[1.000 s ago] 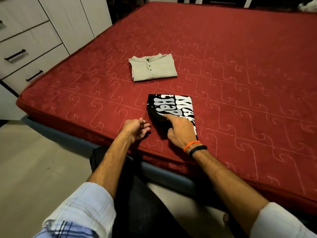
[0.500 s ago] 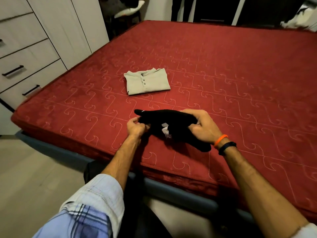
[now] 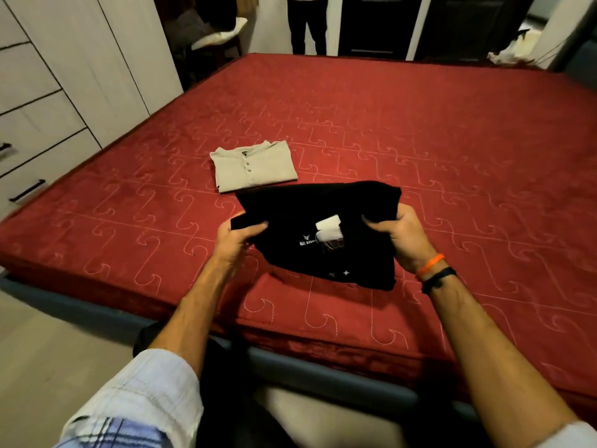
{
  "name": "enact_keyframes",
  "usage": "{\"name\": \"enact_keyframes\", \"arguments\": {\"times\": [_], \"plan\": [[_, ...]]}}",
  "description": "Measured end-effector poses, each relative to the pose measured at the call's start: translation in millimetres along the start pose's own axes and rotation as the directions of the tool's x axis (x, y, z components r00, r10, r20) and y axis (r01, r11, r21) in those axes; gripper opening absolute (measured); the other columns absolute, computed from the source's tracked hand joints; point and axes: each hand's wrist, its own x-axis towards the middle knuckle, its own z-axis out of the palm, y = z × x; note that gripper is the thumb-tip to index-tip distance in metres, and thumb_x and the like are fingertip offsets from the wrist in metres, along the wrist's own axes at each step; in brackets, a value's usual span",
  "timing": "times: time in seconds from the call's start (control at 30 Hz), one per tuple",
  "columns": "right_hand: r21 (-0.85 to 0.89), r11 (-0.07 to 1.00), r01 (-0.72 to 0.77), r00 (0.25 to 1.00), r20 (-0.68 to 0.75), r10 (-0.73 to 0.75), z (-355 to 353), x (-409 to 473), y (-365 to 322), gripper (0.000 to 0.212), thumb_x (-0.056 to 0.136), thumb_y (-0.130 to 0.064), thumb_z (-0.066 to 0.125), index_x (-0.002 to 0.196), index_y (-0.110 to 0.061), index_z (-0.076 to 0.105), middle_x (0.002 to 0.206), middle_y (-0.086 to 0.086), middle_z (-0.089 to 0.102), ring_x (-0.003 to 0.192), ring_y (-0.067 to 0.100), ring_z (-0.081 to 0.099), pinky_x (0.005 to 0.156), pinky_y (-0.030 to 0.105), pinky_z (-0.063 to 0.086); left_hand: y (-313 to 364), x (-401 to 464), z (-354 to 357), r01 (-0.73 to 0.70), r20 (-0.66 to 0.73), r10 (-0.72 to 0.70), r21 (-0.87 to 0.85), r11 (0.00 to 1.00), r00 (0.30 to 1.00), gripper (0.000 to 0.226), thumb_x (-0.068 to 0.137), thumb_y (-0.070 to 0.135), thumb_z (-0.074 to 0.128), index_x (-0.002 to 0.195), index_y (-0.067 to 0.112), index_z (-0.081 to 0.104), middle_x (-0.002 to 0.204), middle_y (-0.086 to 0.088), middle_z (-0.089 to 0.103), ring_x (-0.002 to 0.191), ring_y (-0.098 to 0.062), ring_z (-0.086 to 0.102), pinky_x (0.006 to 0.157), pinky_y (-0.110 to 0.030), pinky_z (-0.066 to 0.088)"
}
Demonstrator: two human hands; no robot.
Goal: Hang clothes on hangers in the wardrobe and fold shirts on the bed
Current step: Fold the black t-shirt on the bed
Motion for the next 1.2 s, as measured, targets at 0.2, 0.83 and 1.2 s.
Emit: {"name": "enact_keyframes", "arguments": {"times": [0.2, 0.83, 1.2], "plan": [[0.174, 0.953, -0.249, 0.95, -0.147, 0.275, -23, 5, 12, 0.017, 0.084, 0.006, 0.062, 0.098, -0.002, 0.069, 0.086, 0.009, 0.074, 0.079, 0.023, 0.072, 0.072, 0.034, 0.059, 10, -1, 10, 0.112, 0.102, -0.127, 0.149, 0.983, 0.987, 0.033, 0.067, 0.015, 0.083, 0.098, 0.009, 0.073, 0.09, -0.005, 0.076, 0.084, -0.023, 0.072, 0.078, -0.032, 0.058], [-0.723, 0.57, -0.391, 0.9, -0.43, 0.072, -49, -2, 96, 0.023, 0.084, -0.027, 0.076, 0.101, -0.012, 0.073, 0.102, 0.006, 0.07, 0.092, 0.022, 0.064, 0.081, 0.025, 0.046, -64, 23, 9, 0.157, -0.118, -0.113, 0.503, 0.85, 0.987, 0.009, 0.089, 0.014, 0.072, 0.083, 0.011, 0.067, 0.081, -0.009, 0.069, 0.07, -0.019, 0.063, 0.066, -0.031, 0.055], [-0.505, 0.743, -0.44, 0.795, -0.604, 0.06, -60, 6, 99, 0.012, 0.095, -0.023, 0.06, 0.098, -0.017, 0.07, 0.083, -0.004, 0.062, 0.084, 0.014, 0.055, 0.075, 0.02, 0.033, -78, 48, 28, 0.19, -0.244, -0.068, 0.521, 0.832, 0.967, 0.018, 0.088, 0.028, 0.073, 0.074, 0.019, 0.068, 0.072, -0.003, 0.068, 0.068, -0.018, 0.063, 0.07, -0.034, 0.052]]}}
